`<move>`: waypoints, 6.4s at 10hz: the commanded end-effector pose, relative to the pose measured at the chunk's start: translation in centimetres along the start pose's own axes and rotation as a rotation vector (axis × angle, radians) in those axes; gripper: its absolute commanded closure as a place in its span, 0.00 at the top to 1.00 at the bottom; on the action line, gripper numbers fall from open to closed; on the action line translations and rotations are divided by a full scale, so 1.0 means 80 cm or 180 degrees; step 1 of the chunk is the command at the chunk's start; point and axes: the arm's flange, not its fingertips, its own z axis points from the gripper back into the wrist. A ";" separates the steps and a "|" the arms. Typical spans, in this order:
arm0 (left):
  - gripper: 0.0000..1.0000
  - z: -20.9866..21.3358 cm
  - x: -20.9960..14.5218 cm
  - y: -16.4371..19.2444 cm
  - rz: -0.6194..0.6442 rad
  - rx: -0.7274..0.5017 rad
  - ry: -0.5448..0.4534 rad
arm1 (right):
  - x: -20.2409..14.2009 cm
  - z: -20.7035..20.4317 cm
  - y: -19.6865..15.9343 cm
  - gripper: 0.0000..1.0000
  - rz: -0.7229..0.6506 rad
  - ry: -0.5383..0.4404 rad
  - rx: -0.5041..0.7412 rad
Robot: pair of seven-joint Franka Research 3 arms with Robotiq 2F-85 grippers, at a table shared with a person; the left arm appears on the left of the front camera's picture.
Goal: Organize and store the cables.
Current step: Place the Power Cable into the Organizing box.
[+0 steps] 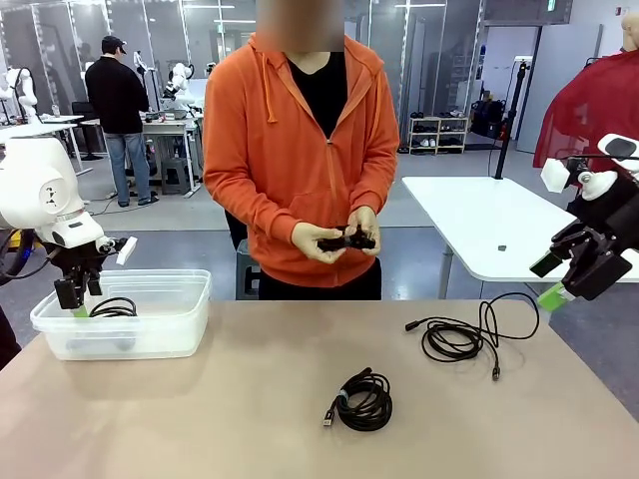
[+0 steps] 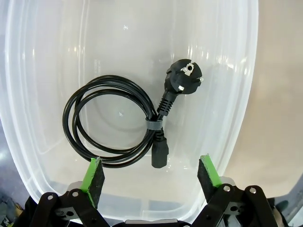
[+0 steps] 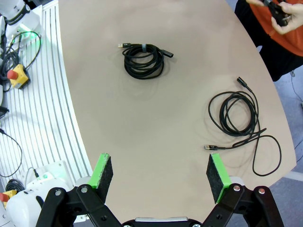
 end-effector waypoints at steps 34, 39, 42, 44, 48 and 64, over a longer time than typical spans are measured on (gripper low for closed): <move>1.00 0.149 0.296 -0.218 -0.0637 -0.0233 -0.0566 | 0.005 0.000 -0.002 1.00 -0.0009 -0.0008 -0.0023; 1.00 0.094 0.399 -0.141 -0.0434 -0.0362 -0.0618 | 0.005 0.000 -0.002 1.00 -0.0009 -0.0008 -0.0023; 1.00 0.058 0.428 -0.131 -0.0290 -0.0398 -0.0350 | 0.005 0.000 -0.002 1.00 -0.0009 -0.0008 -0.0023; 1.00 0.048 0.435 -0.130 -0.0247 -0.0322 -0.0318 | 0.005 0.000 -0.002 1.00 -0.0009 -0.0008 -0.0023; 1.00 0.044 0.430 -0.131 -0.0262 -0.0355 -0.0362 | 0.005 0.000 -0.002 1.00 -0.0009 -0.0008 -0.0023; 1.00 -0.002 0.469 -0.136 0.3688 0.0059 -0.0546 | 0.005 0.000 -0.002 1.00 -0.0009 -0.0008 -0.0023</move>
